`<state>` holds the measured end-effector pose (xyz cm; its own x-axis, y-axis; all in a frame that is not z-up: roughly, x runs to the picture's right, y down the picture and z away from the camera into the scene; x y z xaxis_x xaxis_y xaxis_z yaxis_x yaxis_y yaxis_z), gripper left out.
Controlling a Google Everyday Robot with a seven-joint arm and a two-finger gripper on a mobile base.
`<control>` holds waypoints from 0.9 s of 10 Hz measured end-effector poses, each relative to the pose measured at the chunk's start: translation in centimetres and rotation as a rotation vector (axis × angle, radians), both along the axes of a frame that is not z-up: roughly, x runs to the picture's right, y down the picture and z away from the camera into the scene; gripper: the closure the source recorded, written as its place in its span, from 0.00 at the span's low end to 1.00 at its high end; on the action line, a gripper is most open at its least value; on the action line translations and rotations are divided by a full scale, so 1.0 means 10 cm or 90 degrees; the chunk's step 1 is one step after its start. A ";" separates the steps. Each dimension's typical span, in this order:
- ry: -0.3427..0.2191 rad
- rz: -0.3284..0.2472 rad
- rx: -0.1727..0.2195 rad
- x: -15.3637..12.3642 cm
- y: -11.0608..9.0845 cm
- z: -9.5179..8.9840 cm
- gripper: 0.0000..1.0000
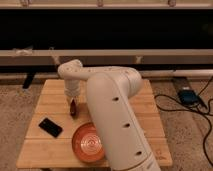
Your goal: Drag the pepper across the table
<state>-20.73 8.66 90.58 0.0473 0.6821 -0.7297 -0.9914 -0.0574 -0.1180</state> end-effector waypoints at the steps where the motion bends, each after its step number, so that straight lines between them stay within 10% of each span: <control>1: -0.004 -0.002 0.012 -0.05 -0.06 0.05 0.94; 7: -0.028 -0.029 0.096 -0.41 -0.42 0.37 0.91; 9: -0.039 -0.039 0.118 -0.61 -0.58 0.48 0.73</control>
